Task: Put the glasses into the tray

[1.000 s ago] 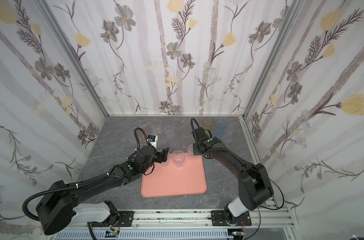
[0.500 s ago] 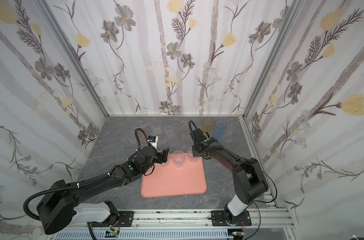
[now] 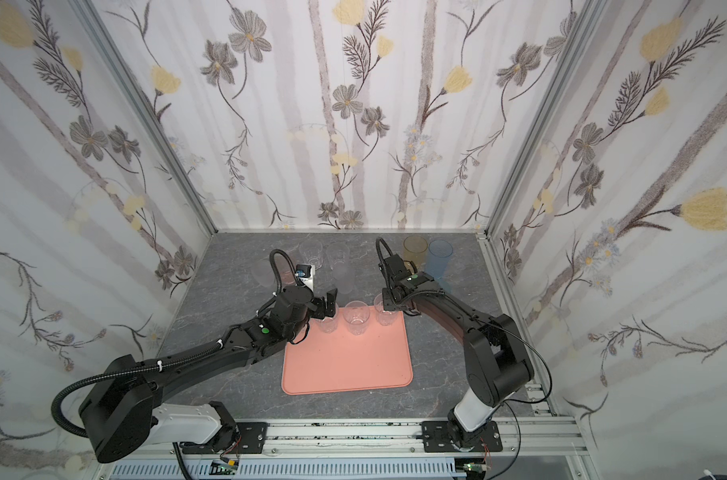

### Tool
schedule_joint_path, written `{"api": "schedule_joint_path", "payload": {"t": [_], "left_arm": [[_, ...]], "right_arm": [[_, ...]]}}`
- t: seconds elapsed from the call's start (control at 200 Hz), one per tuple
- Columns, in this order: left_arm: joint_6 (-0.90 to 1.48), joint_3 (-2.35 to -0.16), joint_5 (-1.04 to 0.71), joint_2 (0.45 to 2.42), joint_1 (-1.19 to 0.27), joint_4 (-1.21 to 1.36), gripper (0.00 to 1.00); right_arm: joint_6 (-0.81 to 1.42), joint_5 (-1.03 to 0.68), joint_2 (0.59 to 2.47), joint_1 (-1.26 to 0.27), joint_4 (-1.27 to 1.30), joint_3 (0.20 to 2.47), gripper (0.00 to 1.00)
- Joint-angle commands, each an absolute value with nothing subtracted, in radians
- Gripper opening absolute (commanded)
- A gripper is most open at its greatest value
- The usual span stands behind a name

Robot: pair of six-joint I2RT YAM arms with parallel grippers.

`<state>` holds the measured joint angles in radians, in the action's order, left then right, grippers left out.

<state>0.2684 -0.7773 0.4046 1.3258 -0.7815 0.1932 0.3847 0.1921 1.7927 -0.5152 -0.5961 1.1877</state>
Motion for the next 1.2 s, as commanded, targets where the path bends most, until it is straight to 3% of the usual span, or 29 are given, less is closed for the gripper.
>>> {"api": "schedule_joint_path", "payload": {"t": [0.0, 0.23, 0.53, 1.194], "left_arm": [[0.299, -0.785, 0.414, 1.301, -0.749, 0.206, 1.00], [0.382, -0.733, 0.207, 1.183, -0.629, 0.213, 1.00], [0.400, -0.693, 0.224, 1.141, -0.586, 0.177, 1.00], [0.345, -0.942, 0.054, 1.314, -0.339, -0.102, 0.93]], "right_arm": [[0.401, 0.175, 1.793, -0.515, -0.591, 1.198, 0.33], [0.416, 0.131, 1.792, -0.515, -0.595, 1.199, 0.34], [0.423, 0.147, 1.778, -0.515, -0.655, 1.289, 0.40], [0.485, 0.163, 1.761, -0.523, -0.661, 1.380, 0.44]]}}
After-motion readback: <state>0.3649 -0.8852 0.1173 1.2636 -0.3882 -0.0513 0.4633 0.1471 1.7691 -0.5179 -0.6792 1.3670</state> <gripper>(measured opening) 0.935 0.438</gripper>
